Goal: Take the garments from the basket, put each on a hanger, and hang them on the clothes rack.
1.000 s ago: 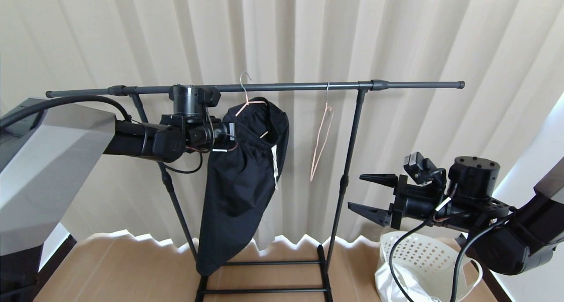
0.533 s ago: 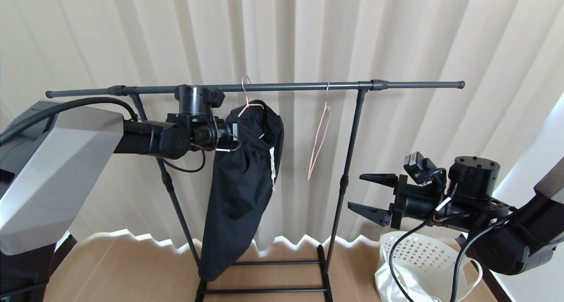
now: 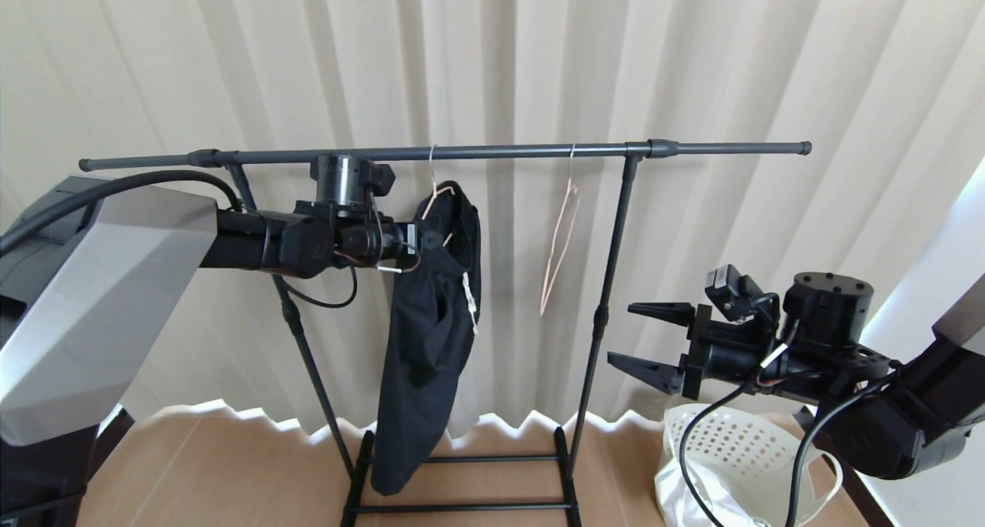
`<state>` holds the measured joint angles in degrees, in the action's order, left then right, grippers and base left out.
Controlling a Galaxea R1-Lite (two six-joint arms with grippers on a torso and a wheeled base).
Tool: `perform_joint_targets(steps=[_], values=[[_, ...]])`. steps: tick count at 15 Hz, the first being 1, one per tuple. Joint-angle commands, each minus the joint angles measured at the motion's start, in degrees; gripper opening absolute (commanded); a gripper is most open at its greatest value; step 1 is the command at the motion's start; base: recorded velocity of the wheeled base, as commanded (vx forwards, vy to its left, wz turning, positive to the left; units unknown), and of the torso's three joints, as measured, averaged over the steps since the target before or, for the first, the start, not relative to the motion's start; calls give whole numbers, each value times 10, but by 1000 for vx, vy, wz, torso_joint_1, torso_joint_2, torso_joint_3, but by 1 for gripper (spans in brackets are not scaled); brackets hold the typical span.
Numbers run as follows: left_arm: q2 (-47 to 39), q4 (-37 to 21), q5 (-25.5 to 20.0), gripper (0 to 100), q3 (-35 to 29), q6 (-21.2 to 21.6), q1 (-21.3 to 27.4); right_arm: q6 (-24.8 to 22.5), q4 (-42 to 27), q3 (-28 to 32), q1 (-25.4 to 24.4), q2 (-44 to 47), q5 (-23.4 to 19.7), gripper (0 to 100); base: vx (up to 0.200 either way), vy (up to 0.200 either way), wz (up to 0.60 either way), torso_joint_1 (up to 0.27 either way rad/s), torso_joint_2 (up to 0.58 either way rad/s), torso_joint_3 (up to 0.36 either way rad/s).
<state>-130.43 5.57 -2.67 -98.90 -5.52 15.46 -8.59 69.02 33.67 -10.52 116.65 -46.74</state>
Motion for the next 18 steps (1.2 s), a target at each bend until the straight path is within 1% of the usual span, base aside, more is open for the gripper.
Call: perform_joint_targets(steps=[1, 3, 5, 6, 8, 9, 10, 11, 12, 13, 14, 15, 16, 17, 18], values=[[36, -25, 8, 100, 14, 0, -1, 0, 1, 0, 1, 0, 0, 100, 0, 0, 0, 0, 0, 0], [69, -28, 8, 100, 45, 0, -1, 0, 1, -1, 1, 0, 0, 100, 0, 0, 0, 0, 0, 0], [125, -27, 8, 100, 111, 2, -1, 0, 1, -3, 1, -5, 2, 100, 0, 0, 0, 0, 0, 0], [153, -24, 7, 100, 141, 2, -2, 0, 0, -3, 1, -10, 10, 100, 0, 0, 0, 0, 0, 0], [211, -23, 6, 100, 203, 4, -4, 2, -1, 0, 0, -16, 49, 100, 0, 0, 0, 0, 0, 0], [236, -23, 6, 100, 227, 5, -5, 5, -1, 0, -1, -21, 59, 100, 0, 0, 0, 0, 0, 0], [277, -17, 6, 100, 270, 6, -8, 22, -4, 2, -3, -32, 75, 100, 0, 0, 0, 0, 0, 0], [279, -16, 6, 100, 273, 6, -8, 23, -4, 2, -3, -34, 76, 100, 0, 0, 0, 0, 0, 0], [320, 13, 5, 100, 320, 6, -12, 47, -12, 4, -13, -56, 98, 100, 0, 0, 0, 0, 0, 0], [371, 49, 5, 100, 390, 10, -16, 58, -45, 14, -13, -86, 128, 100, 0, 0, 0, 0, 0, 0], [395, 65, 5, 100, 428, 16, -16, 58, -79, 20, -13, -107, 148, 100, 0, 0, 0, 0, 0, 0], [432, 93, 5, 100, 492, 34, -15, 59, -158, 36, -15, -144, 185, 100, 0, 0, 0, 0, 0, 0], [452, 109, 4, 100, 523, 43, -15, 59, -202, 43, -16, -164, 204, 100, 0, 0, 0, 0, 0, 0], [499, 142, 4, 100, 593, 49, -15, 59, -292, 58, -25, -202, 235, 100, 0, 0, 0, 0, 0, 0], [525, 154, 3, 100, 632, 50, -15, 59, -326, 55, -34, -222, 260, 100, 0, 0, 0, 0, 0, 0]])
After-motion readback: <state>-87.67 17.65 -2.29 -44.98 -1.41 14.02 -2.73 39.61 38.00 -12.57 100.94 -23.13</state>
